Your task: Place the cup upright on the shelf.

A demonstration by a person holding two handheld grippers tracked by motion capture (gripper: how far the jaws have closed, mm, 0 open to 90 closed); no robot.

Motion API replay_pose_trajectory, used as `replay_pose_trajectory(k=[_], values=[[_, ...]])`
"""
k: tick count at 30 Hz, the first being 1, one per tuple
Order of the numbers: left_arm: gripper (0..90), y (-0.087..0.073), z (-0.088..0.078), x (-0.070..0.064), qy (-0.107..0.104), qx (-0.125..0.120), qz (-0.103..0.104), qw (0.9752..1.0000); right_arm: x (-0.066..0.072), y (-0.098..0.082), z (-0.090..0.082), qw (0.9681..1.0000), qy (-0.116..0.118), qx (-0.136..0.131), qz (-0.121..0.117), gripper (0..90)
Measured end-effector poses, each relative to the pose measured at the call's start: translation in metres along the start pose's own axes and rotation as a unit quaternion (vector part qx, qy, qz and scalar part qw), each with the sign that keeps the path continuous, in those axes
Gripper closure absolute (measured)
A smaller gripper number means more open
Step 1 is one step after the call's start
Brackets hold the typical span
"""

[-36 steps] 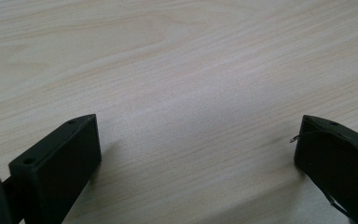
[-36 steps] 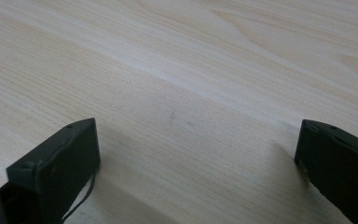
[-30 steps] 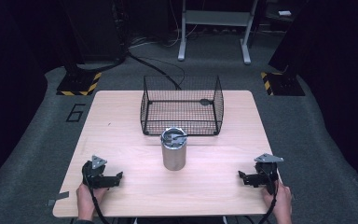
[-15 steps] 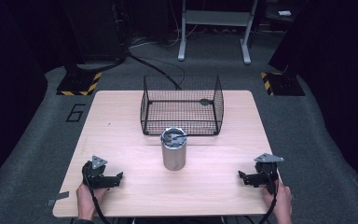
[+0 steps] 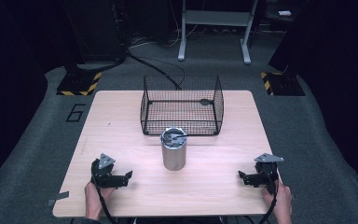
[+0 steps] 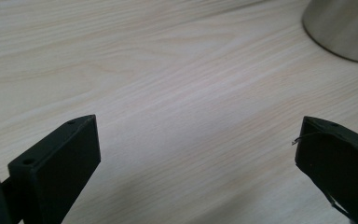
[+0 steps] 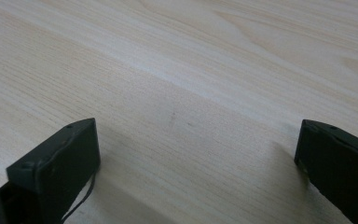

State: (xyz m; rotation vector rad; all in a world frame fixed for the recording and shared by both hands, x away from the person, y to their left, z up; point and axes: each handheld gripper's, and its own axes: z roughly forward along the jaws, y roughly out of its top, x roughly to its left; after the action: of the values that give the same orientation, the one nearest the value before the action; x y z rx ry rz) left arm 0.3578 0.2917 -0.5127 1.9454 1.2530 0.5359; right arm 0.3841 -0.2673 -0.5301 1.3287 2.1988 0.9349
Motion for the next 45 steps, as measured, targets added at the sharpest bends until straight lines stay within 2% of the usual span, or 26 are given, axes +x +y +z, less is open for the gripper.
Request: replay_pose_trajectory(k=[5,8,10,21,26,31,45], values=[[0.0,0.007,-0.002,-0.012,-0.027,-0.014,0.002,0.9995,0.0,0.0,0.0,1.0,-0.001,-0.001,0.0,0.0],[0.0,0.011,-0.002,-0.019,-0.037,-0.018,0.011,0.9991,0.0,0.0,0.0,1.0,-0.001,-0.001,0.0,0.0],[0.0,0.013,-0.002,-0.023,-0.051,-0.023,0.013,0.9983,0.0,0.0,0.0,1.0,-0.001,-0.001,0.0,0.0],[0.0,0.029,0.001,-0.044,-0.077,-0.048,0.025,0.9956,0.0,0.0,0.0,1.0,0.001,0.004,-0.002,0.0],[0.0,0.037,0.006,-0.055,-0.097,-0.046,0.044,0.9933,0.0,0.0,0.0,1.0,0.001,0.004,-0.002,0.0],[0.0,0.046,0.013,-0.066,-0.12,-0.049,0.06,0.9898,0.0,0.0,0.0,1.0,0.001,0.004,-0.002,0.0],[0.0,0.072,0.028,-0.086,-0.157,-0.064,0.073,0.9829,0.0,0.0,0.0,1.0,0.001,0.004,-0.002,0.0]])
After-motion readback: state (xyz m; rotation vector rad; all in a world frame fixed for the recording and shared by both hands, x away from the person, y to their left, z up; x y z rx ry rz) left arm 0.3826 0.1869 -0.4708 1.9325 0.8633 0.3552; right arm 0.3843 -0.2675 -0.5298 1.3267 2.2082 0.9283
